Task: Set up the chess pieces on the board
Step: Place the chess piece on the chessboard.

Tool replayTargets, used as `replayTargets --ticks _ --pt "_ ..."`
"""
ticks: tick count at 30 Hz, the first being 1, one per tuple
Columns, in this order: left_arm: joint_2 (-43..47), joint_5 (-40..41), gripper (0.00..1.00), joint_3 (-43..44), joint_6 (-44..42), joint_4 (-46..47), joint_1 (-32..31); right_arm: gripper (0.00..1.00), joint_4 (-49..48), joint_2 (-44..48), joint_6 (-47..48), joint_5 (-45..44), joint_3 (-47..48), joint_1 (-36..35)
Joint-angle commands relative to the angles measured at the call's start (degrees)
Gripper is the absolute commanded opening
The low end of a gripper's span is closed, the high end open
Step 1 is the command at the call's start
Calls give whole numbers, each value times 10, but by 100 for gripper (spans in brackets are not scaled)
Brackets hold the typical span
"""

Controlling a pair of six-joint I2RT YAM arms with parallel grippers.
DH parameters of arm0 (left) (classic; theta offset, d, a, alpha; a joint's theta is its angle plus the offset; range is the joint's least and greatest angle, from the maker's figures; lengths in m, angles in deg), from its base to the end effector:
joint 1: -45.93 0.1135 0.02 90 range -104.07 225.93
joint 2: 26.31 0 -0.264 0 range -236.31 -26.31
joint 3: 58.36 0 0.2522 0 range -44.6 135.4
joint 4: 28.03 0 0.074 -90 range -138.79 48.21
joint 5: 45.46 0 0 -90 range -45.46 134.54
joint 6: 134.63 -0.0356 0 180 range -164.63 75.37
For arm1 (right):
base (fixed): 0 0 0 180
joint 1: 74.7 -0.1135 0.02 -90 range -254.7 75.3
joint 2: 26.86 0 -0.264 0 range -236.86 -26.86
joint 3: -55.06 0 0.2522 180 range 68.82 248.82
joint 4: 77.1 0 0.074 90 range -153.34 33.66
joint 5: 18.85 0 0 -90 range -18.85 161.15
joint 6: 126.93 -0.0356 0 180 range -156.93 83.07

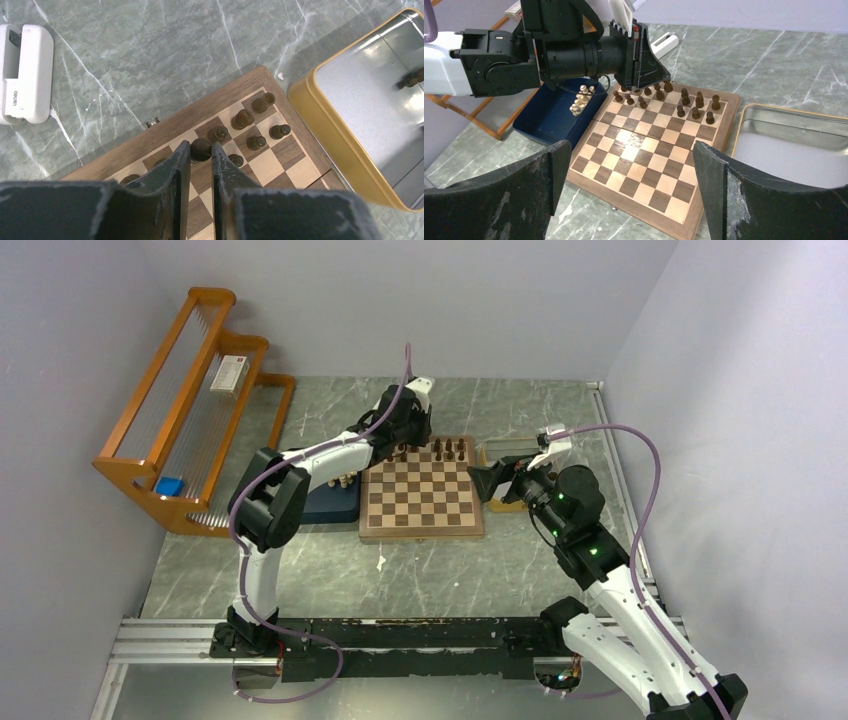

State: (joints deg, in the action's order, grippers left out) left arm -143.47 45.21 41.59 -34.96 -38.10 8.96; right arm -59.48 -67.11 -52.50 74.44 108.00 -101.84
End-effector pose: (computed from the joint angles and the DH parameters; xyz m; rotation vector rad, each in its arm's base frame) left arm 0.3828 -0.2876 0.2235 0.4844 2.0263 -0.4914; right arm 0.1536 0.0810 0.3301 -0.2150 1.6794 0.6107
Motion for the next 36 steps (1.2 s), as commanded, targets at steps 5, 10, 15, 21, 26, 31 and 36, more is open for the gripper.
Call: replayTargets --ticks 5,10,15,21,26,31,36 --pt "-5 6 12 -28 -8 71 -4 96 0 12 10 -14 -4 -3" --pt "-13 3 12 -30 -8 78 -4 96 4 15 12 -19 -3 -3" --pt "-18 4 12 -33 -11 81 -3 97 2 18 12 -23 -7 -3" --pt "-21 6 15 -41 -14 91 -4 97 4 17 15 -24 -5 -3" --pt "-29 8 15 -38 -19 89 -3 97 2 19 14 -26 -6 -3" --pt "-33 9 14 -39 -20 95 -3 97 1 17 15 -26 -8 -3" --pt "-38 7 15 -36 -24 97 -4 98 1 16 16 -28 -7 -3"
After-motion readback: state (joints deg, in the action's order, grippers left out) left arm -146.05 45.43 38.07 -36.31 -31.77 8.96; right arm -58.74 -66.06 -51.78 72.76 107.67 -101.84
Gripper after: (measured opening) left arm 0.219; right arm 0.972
